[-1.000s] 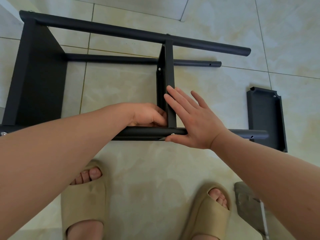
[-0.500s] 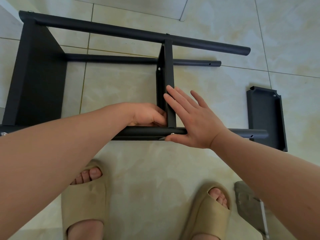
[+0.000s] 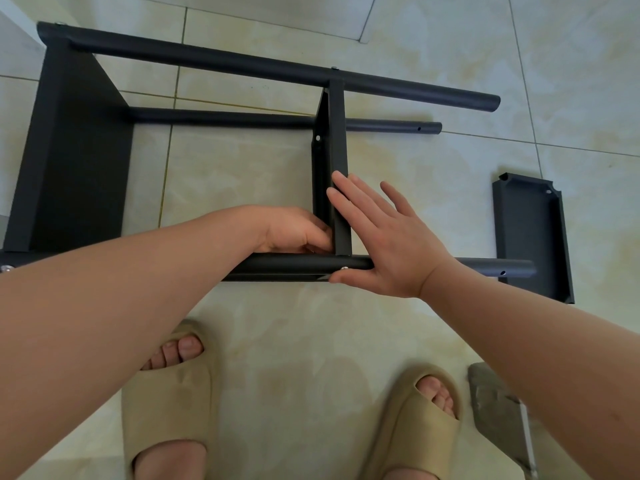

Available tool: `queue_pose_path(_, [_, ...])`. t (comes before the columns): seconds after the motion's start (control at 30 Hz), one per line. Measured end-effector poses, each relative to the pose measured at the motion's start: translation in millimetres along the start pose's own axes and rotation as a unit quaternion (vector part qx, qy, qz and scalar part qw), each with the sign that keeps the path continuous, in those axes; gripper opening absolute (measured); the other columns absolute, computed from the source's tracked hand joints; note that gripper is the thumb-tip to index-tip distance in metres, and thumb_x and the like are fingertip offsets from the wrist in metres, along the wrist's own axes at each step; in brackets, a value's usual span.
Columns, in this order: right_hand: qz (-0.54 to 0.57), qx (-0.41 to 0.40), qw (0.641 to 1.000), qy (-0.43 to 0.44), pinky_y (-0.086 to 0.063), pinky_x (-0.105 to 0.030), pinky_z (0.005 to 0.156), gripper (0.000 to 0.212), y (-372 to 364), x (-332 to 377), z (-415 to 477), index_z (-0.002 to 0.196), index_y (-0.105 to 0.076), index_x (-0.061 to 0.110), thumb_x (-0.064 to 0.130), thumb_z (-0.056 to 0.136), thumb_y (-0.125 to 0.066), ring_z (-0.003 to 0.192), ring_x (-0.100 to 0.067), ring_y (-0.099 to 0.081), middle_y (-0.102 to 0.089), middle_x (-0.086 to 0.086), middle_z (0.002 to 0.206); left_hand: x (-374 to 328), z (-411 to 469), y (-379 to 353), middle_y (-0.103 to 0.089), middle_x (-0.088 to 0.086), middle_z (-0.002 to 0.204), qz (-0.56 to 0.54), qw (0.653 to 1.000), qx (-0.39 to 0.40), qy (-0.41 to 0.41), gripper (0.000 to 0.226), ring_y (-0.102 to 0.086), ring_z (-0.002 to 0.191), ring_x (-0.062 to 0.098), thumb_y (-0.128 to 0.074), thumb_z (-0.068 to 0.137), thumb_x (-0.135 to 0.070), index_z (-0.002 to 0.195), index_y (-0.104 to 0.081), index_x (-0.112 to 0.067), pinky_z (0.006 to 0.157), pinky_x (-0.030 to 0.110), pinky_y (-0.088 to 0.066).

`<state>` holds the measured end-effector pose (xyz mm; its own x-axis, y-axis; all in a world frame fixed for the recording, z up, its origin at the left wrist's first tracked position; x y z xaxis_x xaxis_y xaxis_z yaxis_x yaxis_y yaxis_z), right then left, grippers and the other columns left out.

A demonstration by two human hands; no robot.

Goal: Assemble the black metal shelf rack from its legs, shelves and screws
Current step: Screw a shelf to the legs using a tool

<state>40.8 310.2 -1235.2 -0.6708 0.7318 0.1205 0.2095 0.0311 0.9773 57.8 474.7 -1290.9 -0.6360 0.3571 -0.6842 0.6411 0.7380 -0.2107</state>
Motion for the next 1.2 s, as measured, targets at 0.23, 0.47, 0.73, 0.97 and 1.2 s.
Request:
queue_pose_path(0.23, [0.001,0.001,1.000,0.001,-0.013,-0.053,0.124,0.105,0.3,0.2,-0.3,0.162,-0.014,0.012,0.082,0.086,-0.034,0.157,-0.022,-0.005,-0.003,-0.003,0.170,0.7,1.5,-0.2,-0.067,0.017,0.079,-0.062,0.998,0.030,-0.006,0.017,-0.067,0.073,0.028,-0.052,0.089,0.010,0.087,-0.064,-0.002,0.079,0.039,-0.054])
queue_pose_path(0.47, [0.011,-0.002,1.000,0.004,-0.012,-0.053,0.125,0.104,-1.7,-1.4,-0.8,0.162,-0.014,0.013,0.082,0.086,-0.034,0.157,-0.021,-0.006,-0.004,-0.002,0.170,-7.9,-5.9,-0.9,-0.076,0.007,0.084,0.023,0.997,-0.068,-0.009,0.015,-0.073,0.080,0.025,-0.055,0.091,-0.004,0.091,-0.070,-0.009,0.074,0.032,-0.058])
queue_pose_path(0.73, [0.070,0.086,0.992,-0.052,-0.012,-0.048,0.125,0.108,8.0,5.3,-1.9,0.161,0.009,0.030,0.087,0.080,-0.036,0.156,-0.014,0.000,0.023,0.017,0.165,-9.4,-61.8,-4.3,-0.067,-0.005,0.063,0.357,0.925,-0.122,0.040,0.047,-0.061,0.060,0.015,-0.037,0.103,-0.052,0.077,-0.061,-0.020,0.069,0.030,-0.043])
queue_pose_path(0.97, [0.107,0.202,0.964,-0.134,-0.046,-0.040,0.098,0.100,32.4,14.9,-18.3,0.159,0.008,0.039,0.050,0.092,-0.066,0.130,-0.026,-0.049,-0.010,0.007,0.167,-24.3,-100.0,-19.3,-0.064,0.002,0.087,0.475,0.869,-0.116,0.079,0.024,-0.058,0.075,0.017,-0.062,0.094,-0.044,0.096,-0.061,-0.019,0.064,0.031,-0.045])
queue_pose_path(1.2, [0.027,0.174,0.973,-0.151,-0.041,-0.039,0.095,0.083,87.9,15.7,-48.9,0.159,0.004,0.041,0.018,0.101,-0.052,0.116,-0.026,-0.056,-0.054,-0.001,0.135,-71.8,-138.6,-36.6,-0.055,-0.002,0.078,0.514,0.833,-0.203,0.025,0.027,-0.050,0.068,0.012,-0.066,0.092,-0.028,0.073,-0.047,-0.030,0.055,0.026,-0.033])
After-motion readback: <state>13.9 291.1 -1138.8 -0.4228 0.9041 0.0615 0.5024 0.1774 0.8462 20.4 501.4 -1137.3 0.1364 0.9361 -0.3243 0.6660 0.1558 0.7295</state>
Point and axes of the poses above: each hand's wrist, its own z-axis towards the middle knuckle, its own y-axis out of the back of the hand, x = y × z, the point moved 3 cm from there along z, towards the middle knuckle
